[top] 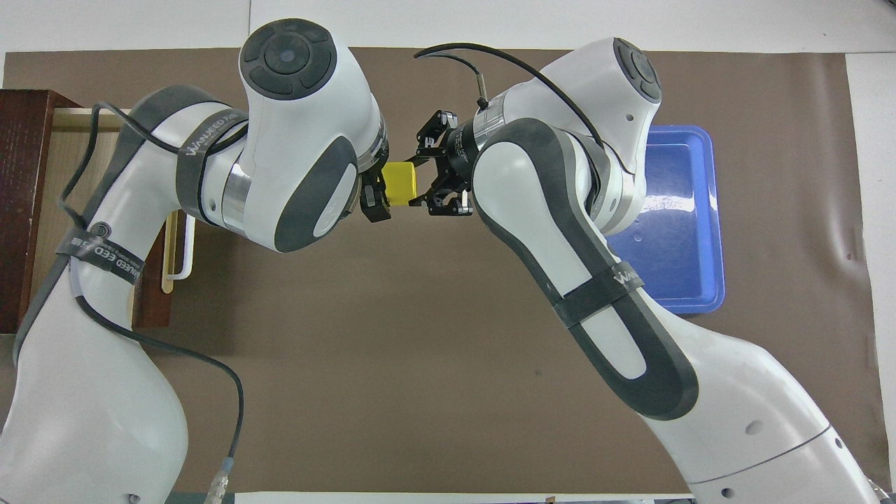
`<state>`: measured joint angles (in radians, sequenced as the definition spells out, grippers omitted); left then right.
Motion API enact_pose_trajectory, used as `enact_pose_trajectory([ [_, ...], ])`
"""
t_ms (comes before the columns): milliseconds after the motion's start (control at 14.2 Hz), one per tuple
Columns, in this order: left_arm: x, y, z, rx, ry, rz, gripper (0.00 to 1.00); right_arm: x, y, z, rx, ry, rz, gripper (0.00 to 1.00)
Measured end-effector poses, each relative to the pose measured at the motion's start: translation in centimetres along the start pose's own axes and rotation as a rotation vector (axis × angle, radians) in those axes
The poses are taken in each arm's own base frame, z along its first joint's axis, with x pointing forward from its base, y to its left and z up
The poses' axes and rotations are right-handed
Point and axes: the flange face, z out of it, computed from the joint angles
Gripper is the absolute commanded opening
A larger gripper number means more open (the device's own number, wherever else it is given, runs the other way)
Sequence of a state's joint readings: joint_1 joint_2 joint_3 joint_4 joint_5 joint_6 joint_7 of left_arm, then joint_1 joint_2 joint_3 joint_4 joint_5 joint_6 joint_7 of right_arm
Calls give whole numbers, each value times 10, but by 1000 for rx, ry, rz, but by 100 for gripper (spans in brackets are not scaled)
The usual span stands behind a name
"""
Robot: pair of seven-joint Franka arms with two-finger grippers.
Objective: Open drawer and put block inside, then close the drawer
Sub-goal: 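Grasp the cube with the left gripper from the right gripper, then carry the cube to the drawer with the left gripper while the right gripper withdraws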
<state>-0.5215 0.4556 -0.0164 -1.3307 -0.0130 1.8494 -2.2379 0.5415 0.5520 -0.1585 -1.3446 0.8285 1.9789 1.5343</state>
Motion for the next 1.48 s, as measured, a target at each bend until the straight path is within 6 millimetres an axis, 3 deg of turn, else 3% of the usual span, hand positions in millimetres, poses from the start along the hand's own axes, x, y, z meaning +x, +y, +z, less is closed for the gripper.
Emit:
enact_pose_trajectory([
  [141,-8,-7,4,3,2,16,100,0,0,0,0,0,0,0],
  [211,-10,-10,6,7,5,21,95,0,0,0,0,0,0,0],
  [282,-12,-12,8,9,7,25,83,0,0,0,0,0,0,0],
  [493,-14,-16,11,16,12,31,8,0,0,0,1,0,0,0],
  [564,-15,-17,12,17,12,33,0,0,-1,-1,5,1,0,0],
  [1128,-15,-16,10,5,16,43,0,0,-1,-1,4,2,-2,0],
  [1268,-14,-16,9,3,15,43,0,-1,-1,-1,5,2,-3,52],
  [1339,-14,-16,9,3,14,43,0,-1,-1,-2,6,2,-3,65],
  [1480,-14,-16,9,3,14,42,0,0,-2,-3,12,2,8,70],
])
